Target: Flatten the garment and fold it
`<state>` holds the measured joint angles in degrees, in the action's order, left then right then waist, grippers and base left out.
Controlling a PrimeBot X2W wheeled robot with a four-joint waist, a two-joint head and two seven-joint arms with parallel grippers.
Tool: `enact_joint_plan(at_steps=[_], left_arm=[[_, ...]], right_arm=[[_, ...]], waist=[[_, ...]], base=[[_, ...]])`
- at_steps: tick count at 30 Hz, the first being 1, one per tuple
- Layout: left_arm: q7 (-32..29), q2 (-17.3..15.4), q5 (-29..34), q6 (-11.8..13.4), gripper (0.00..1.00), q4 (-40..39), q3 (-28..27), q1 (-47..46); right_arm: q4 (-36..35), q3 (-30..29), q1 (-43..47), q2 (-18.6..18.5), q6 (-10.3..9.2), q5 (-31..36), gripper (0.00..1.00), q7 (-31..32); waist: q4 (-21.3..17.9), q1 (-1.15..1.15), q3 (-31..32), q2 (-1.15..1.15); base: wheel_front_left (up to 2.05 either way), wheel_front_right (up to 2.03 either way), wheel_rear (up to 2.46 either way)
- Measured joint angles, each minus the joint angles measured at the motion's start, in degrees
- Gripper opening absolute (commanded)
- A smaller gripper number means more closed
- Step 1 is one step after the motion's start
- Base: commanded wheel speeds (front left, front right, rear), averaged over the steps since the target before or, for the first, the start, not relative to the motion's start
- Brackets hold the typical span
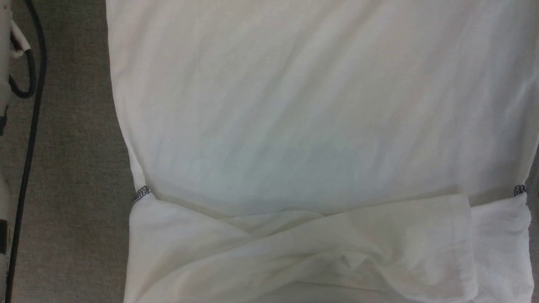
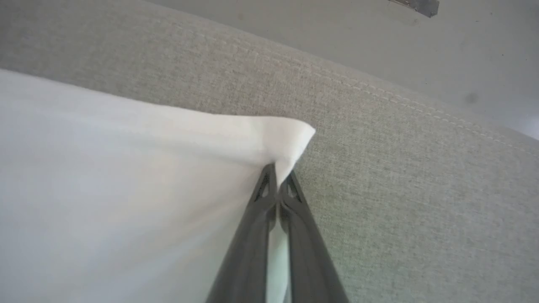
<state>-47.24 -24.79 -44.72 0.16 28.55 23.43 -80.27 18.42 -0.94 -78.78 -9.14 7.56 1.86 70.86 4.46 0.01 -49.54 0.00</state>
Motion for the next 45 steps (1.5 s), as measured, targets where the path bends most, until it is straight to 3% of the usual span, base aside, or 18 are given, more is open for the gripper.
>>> enact_joint_plan(at_steps=[10,22,28,37,42,45], left_arm=[[13.32,-0.47,4.93,0.47,0.0,-0.93,0.04,0.37],[34.31,-0.88,11.95,0.88,0.0,0.94,-0.37,-2.01],[41.75,0.6,10.7,-1.9,0.0,2.94,-0.91,-1.19],[45.44,1.76,6.48,-6.12,0.0,0.29,1.42,13.47],[47.13,1.37,2.86,-6.43,0.0,-4.3,1.45,26.21],[47.67,1.46,0.0,-4.76,0.0,-7.68,0.74,35.28]], right_arm=[[1.8,-0.99,-0.21,-0.33,0.01,0.6,0.0,-5.46],[4.37,-5.37,-2.81,0.83,0.03,4.19,0.0,-21.25],[4.92,-5.31,-1.12,0.47,0.03,-0.25,0.0,-27.84],[-2.4,-4.61,20.7,-2.65,0.02,-15.28,0.0,-30.36],[-8.37,-7.91,34.53,-0.85,0.01,-20.76,0.0,-30.62],[-11.36,-8.55,42.79,0.59,0.01,-22.46,0.0,-30.63]], waist=[[0.0,0.0,1.06,0.0],[0.01,0.0,6.35,0.0],[0.19,0.0,10.34,0.0],[0.82,0.0,19.12,0.0],[1.05,0.0,24.72,0.0],[1.12,0.0,28.2,0.0]], base=[[0.0,0.0,0.0],[0.0,0.0,0.0],[0.0,0.0,0.0],[0.0,0.0,0.0],[0.0,0.0,0.0],[0.0,0.0,0.0]])
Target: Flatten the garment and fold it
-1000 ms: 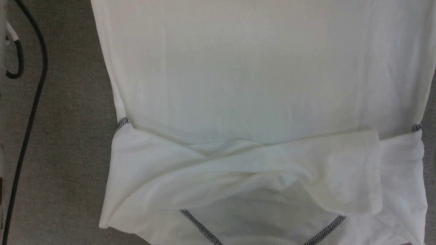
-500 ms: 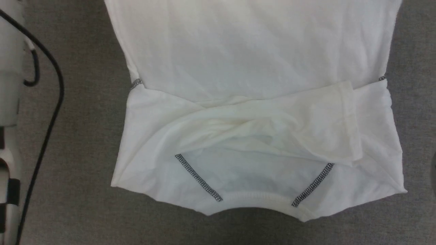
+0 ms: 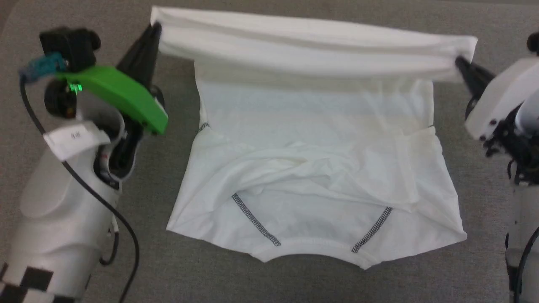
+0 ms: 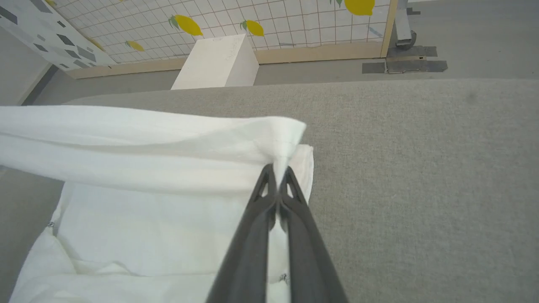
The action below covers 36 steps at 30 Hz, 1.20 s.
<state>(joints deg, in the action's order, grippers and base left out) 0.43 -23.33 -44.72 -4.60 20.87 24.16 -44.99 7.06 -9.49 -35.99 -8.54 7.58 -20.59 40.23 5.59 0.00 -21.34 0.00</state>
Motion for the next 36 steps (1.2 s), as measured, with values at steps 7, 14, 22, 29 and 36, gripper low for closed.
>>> enact_joint_plan(at_steps=[7,14,22,29,36], left_arm=[[1.3,0.71,-4.22,5.15,0.0,-8.23,-0.49,19.82],[3.75,2.27,-7.35,7.84,0.0,-12.06,-1.14,31.31],[4.69,2.5,-9.13,10.25,0.0,-14.66,-1.99,38.49],[1.25,2.47,-10.13,12.49,0.0,-13.48,-0.63,41.63],[-3.05,3.31,-11.69,15.26,0.0,-9.7,0.51,42.79]], right_arm=[[-2.57,-1.51,14.47,3.87,0.0,-3.36,0.0,-1.71],[-2.34,-3.88,23.3,5.41,0.0,-4.71,0.0,-5.39],[-0.7,-6.27,29.78,5.71,0.0,-6.26,0.0,-7.12],[2.58,-5.11,33.18,5.72,0.0,-7.37,0.0,-8.23],[5.34,-2.07,34.79,5.71,0.0,-4.3,0.0,-10.01]], waist=[[-0.19,0.0,7.58,0.0],[-0.33,0.0,13.22,0.0],[-0.5,0.0,16.62,0.0],[-0.69,0.0,16.95,0.0],[-0.99,0.0,17.12,0.0]], base=[[0.0,0.0,0.0],[0.0,0.0,0.0],[0.0,0.0,0.0],[0.0,0.0,0.0],[0.0,0.0,0.0]])
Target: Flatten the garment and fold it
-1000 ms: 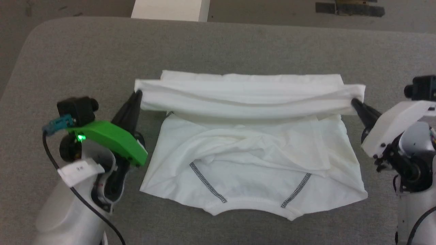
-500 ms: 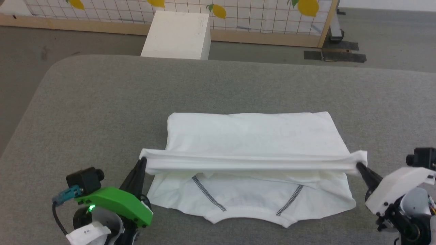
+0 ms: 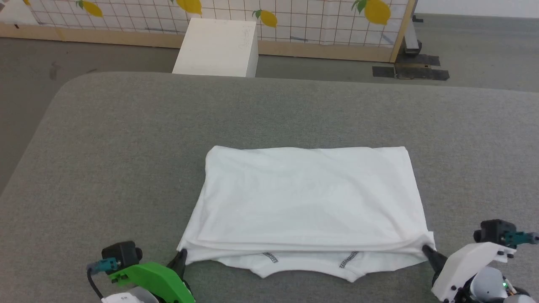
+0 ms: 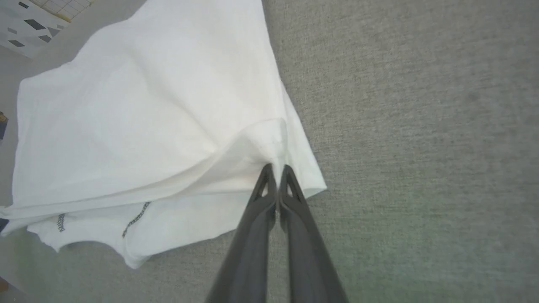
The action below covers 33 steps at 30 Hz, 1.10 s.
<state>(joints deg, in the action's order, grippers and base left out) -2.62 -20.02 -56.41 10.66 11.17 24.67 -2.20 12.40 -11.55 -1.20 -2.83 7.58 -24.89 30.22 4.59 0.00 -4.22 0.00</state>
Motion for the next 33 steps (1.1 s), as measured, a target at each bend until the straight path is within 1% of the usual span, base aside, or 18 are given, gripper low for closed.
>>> enact_joint_plan(at_steps=[4,5,6,7,10,12,14,16,18,21,23,26,29,32,33], left_arm=[[-0.31,0.8,-1.0,0.16,0.0,2.08,-0.1,0.05],[-0.32,1.0,-1.16,0.18,0.09,2.42,-0.18,0.05],[-0.34,1.22,-1.46,0.18,1.0,2.86,-0.2,0.05],[-0.33,1.36,-1.71,0.23,1.0,3.14,-0.27,0.05],[-0.82,1.37,-2.29,0.74,1.0,3.16,-0.78,0.04],[-0.88,1.19,-2.93,1.32,1.0,2.58,-1.79,0.05],[-0.77,0.63,-4.01,1.99,1.0,0.99,-3.88,0.11],[-0.11,-0.19,-5.56,2.15,1.0,-1.15,-6.28,0.19],[1.47,-1.41,-6.11,2.79,1.0,-3.76,-8.99,0.6],[4.8,-3.18,-5.31,4.08,1.0,-7.72,-11.6,0.96],[7.83,-4.69,-1.97,4.74,1.0,-9.92,-12.23,0.92],[13.46,-7.36,5.05,4.78,1.0,-11.83,-11.82,0.38],[16.47,-8.71,13.6,4.78,1.0,-12.73,-10.13,-1.46],[17.17,-8.32,21.34,4.58,1.0,-13.78,-8.84,-3.87],[17.18,-7.69,23.84,4.53,1.0,-14.23,-8.83,-4.5]], right_arm=[[2.32,0.94,0.24,0.0,0.0,1.67,0.0,0.22],[2.6,1.05,0.24,0.0,0.0,2.0,0.0,0.38],[2.66,1.16,0.24,0.0,0.0,2.44,0.25,0.32],[2.66,1.27,0.24,0.0,0.0,2.71,1.0,0.16],[2.04,1.67,0.24,0.01,0.0,2.53,1.0,0.18],[0.25,1.88,0.4,0.0,-0.01,2.1,1.0,0.42],[-3.43,1.25,1.25,0.03,-0.01,1.32,1.0,1.24],[-8.11,-0.29,2.33,0.02,-0.01,2.09,1.0,2.18],[-13.28,-2.48,2.86,-0.01,-0.01,1.82,1.0,3.79],[-19.86,-5.36,2.85,-0.03,-0.01,1.24,1.0,7.26],[-22.4,-6.73,2.08,-0.02,-0.01,0.6,1.0,9.55],[-23.74,-6.45,-0.8,-0.64,-0.01,3.35,1.0,13.8],[-21.06,-4.26,-5.08,-1.77,-0.01,6.03,1.0,18.28],[-16.07,-1.62,-9.01,-2.49,-0.01,8.84,1.0,22.18],[-14.18,-0.63,-10.31,-2.83,-0.01,9.98,1.0,23.37]], waist=[[-0.06,0.0,0.21,0.0],[-0.07,0.0,0.24,0.0],[-0.08,0.0,0.32,0.0],[-0.1,0.0,0.42,0.0],[-0.17,0.0,0.64,0.0],[-0.2,0.0,0.79,0.0],[-0.17,0.0,0.83,0.0],[-0.17,0.0,0.95,0.0],[-0.26,0.0,1.03,0.0],[-0.28,0.0,1.19,0.0],[-0.42,0.0,1.2,0.0],[-0.69,0.0,0.89,0.0],[-0.89,0.0,0.11,0.0],[-0.89,0.0,-1.08,0.0],[-0.82,0.0,-1.59,0.0]], base=[[0.0,0.0,0.0],[0.0,0.0,0.0],[0.0,0.0,0.0],[0.0,0.0,0.0],[0.0,0.0,0.0],[0.0,0.0,0.0],[0.0,0.0,0.0],[0.0,0.0,0.0],[0.0,0.0,0.0],[0.0,0.0,0.0],[0.0,0.0,0.0],[0.0,0.0,0.0],[0.0,0.0,0.0],[0.0,0.0,0.0],[0.0,0.0,0.0]])
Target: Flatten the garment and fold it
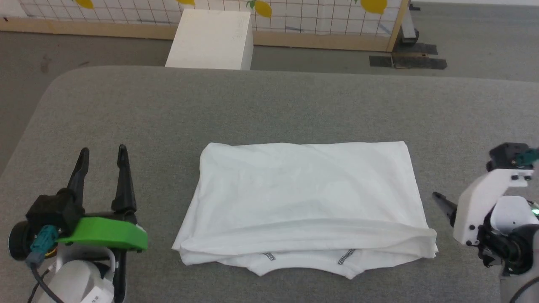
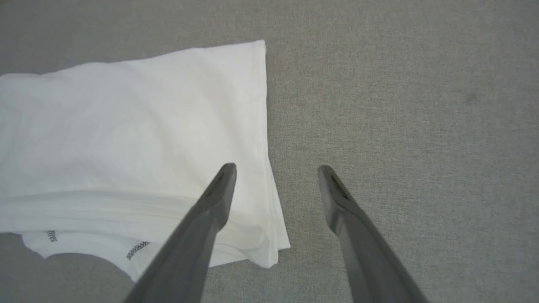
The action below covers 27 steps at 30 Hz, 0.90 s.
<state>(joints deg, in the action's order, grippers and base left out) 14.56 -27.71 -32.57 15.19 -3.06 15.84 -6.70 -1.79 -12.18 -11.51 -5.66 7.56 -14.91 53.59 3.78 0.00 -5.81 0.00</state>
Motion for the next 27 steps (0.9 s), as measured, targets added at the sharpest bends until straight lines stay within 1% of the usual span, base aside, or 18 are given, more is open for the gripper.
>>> enact_joint_plan(at_steps=[2,3,7,12,17,18,19,20,24,27], left_arm=[[0.12,2.25,3.83,-0.13,1.0,-1.54,-0.73,-0.9],[0.15,3.3,4.95,-0.53,1.0,-2.01,-1.0,-1.09],[0.15,6.98,9.14,-3.04,1.0,-3.09,-2.48,-1.13],[0.16,11.06,10.53,-6.87,1.0,-2.42,-5.0,-1.13],[0.16,13.57,12.45,-9.95,1.0,-0.85,-7.73,-1.05],[0.16,14.06,12.81,-10.48,1.0,-0.65,-8.36,-1.02],[0.16,14.63,13.01,-11.05,1.0,-0.46,-9.04,-0.97],[0.15,15.03,13.17,-11.55,1.0,-0.41,-9.49,-0.94],[0.16,16.96,14.11,-13.39,1.0,-0.1,-11.29,-0.89],[0.16,18.15,14.8,-14.51,1.0,0.35,-12.41,-0.44]], right_arm=[[3.15,2.46,-2.06,-1.21,0.0,2.8,1.0,1.59],[4.55,2.91,-2.97,-1.13,0.0,3.12,1.0,1.93],[10.04,5.57,-6.77,-1.33,0.0,6.0,1.0,1.87],[16.28,8.05,-8.7,-1.77,0.0,7.92,1.0,1.04],[18.68,10.02,-10.4,-3.14,-0.01,7.2,1.0,0.96],[19.03,10.04,-10.74,-3.41,-0.01,6.59,0.89,1.31],[19.33,10.01,-10.93,-3.6,-0.01,5.93,0.29,1.52],[19.46,10.04,-11.02,-3.8,-0.01,5.41,0.0,1.58],[19.81,8.62,-11.07,-4.49,0.03,2.53,0.0,1.55],[19.59,6.54,-10.3,-5.36,0.04,2.0,0.0,2.32]], waist=[[0.26,0.0,-1.12,0.0],[0.4,0.0,-1.62,0.0],[1.25,0.0,-4.05,0.0],[2.79,0.0,-6.66,0.0],[4.22,0.0,-8.09,0.0],[4.38,0.0,-8.23,0.0],[4.44,0.0,-8.24,0.0],[4.44,0.0,-8.16,0.0],[4.17,0.0,-7.32,0.0],[3.92,0.0,-6.49,0.0]], base=[[0.0,0.0,0.0],[0.0,0.0,0.0],[0.0,0.0,0.0],[0.0,0.0,0.0],[0.0,0.0,0.0],[0.0,0.0,0.0],[0.0,0.0,0.0],[0.0,0.0,0.0],[0.0,0.0,0.0],[0.0,0.0,0.0]])
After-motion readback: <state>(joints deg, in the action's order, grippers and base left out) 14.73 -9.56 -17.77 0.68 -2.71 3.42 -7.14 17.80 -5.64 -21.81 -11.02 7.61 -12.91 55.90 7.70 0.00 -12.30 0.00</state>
